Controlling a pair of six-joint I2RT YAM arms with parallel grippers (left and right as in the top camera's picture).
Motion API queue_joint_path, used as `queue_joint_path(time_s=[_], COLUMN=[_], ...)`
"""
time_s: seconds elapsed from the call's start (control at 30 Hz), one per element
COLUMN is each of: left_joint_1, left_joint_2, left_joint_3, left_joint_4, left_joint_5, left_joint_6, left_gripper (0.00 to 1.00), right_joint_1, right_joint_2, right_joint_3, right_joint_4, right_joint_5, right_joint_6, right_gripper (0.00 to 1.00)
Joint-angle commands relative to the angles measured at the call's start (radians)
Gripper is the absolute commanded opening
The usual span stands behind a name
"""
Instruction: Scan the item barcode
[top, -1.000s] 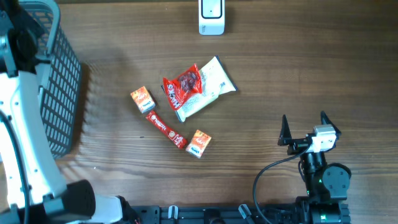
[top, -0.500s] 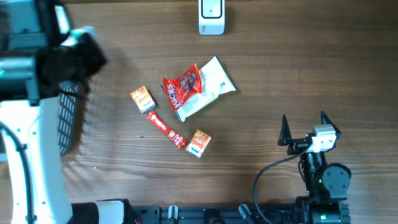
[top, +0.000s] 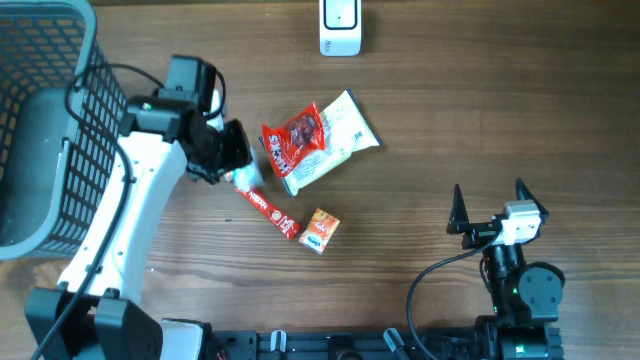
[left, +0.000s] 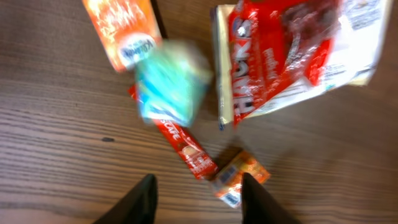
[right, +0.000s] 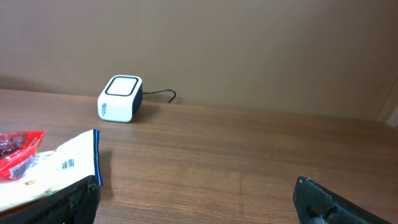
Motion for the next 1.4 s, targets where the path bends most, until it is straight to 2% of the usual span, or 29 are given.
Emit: queue_joint_path(time_s=[0.0,0.03,0.07,0.27,0.37,0.43,0.57,0.67,0.7,0.77,0.87,0.9,1.03,1.2,1.37], left_joint_1=[-0.004,-0.004,-0.003,-0.003,-0.003,-0.003,-0.003,-0.003,-0.003,-0.003,-0.003,-0.003,-0.003,-0.003,-0.003], left_joint_2=[-0.003,-0.004,-0.004,-0.01,-0.026,-0.038,-0.056,-0.046,-0.039,-0.022,-0.002,0.003,0.008,0.008,0.009], left_joint_3=[-0.039,-0.039,-0.039,0.04,0.138,0.183,0.204,0.191,0.183,0.164,0.15,0.147,0.145,0.145,0.145], left_joint_4=[0.041,0.05,0.058,0.046,0.014,0.01,0.006,-0.032,-0.043,-0.067,-0.103,-0.113,-0.14,-0.187,-0.205], left_joint_5=[0.013,0.013,0.013,0.012,0.0,-0.02,-0.077,-0.195,-0.246,-0.341,-0.41,-0.429,-0.517,-0.642,-0.758], left_joint_6=[-0.003,-0.003,-0.003,0.012,0.011,0.011,0.011,0.011,0.011,0.011,0.011,0.011,0.011,0.007,-0.057], left_gripper=[0.56,0.67,0.73,0.76,0.82,1.0,1.0,0.99,0.9,0.78,0.64,0.62,0.6,0.61,0.64], right_joint_1=[-0.006,-0.006,-0.006,-0.006,-0.006,-0.006,-0.006,-0.006,-0.006,-0.006,-0.006,-0.006,-0.006,-0.006,-0.006], right_joint_2=[-0.002,-0.002,-0.002,-0.002,-0.002,-0.002,-0.002,-0.002,-0.002,-0.002,-0.002,-0.002,-0.002,-0.002,-0.002], right_joint_3=[-0.001,-0.001,-0.001,-0.001,-0.001,-0.001,-0.001,-0.001,-0.001,-0.001,-0.001,-0.001,-0.001,-0.001,-0.001], right_joint_4=[0.002,0.002,0.002,0.002,0.002,0.002,0.002,0.002,0.002,0.002,0.002,0.002,0.002,0.002,0.002], right_joint_5=[0.01,0.01,0.01,0.01,0.01,0.01,0.01,0.01,0.01,0.01,0.01,0.01,0.01,0.01,0.01], right_joint_6=[0.016,0.016,0.016,0.015,0.015,0.015,0.016,0.016,0.016,0.016,0.016,0.016,0.016,0.015,0.016], right_gripper=[1.0,1.0,1.0,1.0,1.0,1.0,1.0,1.0,1.0,1.0,1.0,1.0,1.0,1.0,1.0])
